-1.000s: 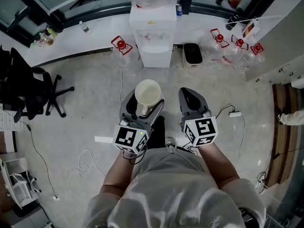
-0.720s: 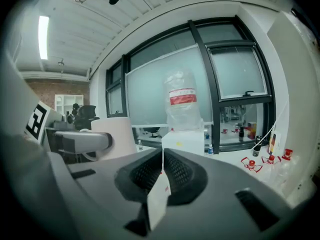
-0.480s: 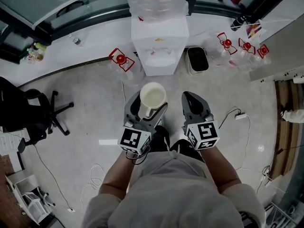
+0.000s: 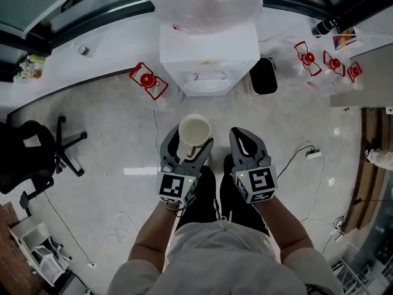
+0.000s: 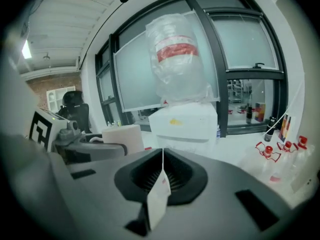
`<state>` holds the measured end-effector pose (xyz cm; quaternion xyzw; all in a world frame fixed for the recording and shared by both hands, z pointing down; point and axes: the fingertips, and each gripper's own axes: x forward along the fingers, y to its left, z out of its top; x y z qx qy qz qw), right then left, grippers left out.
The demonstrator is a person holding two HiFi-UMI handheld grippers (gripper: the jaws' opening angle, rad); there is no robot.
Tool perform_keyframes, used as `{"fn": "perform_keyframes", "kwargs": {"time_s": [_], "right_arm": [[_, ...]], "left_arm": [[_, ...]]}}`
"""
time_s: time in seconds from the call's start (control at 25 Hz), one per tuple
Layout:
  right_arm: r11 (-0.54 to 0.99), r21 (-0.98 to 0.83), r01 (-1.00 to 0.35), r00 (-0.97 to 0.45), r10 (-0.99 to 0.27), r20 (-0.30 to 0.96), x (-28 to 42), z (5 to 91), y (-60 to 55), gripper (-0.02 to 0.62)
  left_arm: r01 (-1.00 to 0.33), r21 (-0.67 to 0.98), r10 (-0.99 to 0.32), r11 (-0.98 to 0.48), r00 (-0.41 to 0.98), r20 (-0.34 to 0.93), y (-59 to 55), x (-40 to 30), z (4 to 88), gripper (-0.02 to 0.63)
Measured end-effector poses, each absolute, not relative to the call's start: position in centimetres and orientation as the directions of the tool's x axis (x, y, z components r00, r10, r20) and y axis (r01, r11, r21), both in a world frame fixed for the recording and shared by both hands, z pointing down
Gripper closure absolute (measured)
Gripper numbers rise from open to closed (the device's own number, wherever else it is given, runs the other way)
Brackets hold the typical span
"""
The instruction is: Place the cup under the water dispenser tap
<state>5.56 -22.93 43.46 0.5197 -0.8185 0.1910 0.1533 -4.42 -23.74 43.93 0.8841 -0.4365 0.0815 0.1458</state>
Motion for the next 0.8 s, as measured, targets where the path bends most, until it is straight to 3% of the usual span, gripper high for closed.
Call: {"fn": "perform_keyframes", "kwargs": {"time_s": [0.4, 0.8], "right_arm": [[0.504, -0.128, -0.854, -0.499, -0.725, 0.475, 5.7, 54.6, -30.5, 0.566], [0.528, -0.15, -0.836, -0.533, -0.716, 0.451, 4.6, 65.0, -34.5, 0.566]], "left_arm": [[-0.864, 0.21, -0.82, -0.458, 0.501, 0.275, -31.4, -2.7, 56.5, 0.219], [-0.905, 0.154, -0.866, -0.397, 0.425, 0.265, -37.4, -3.3, 68.8, 0.219]]}}
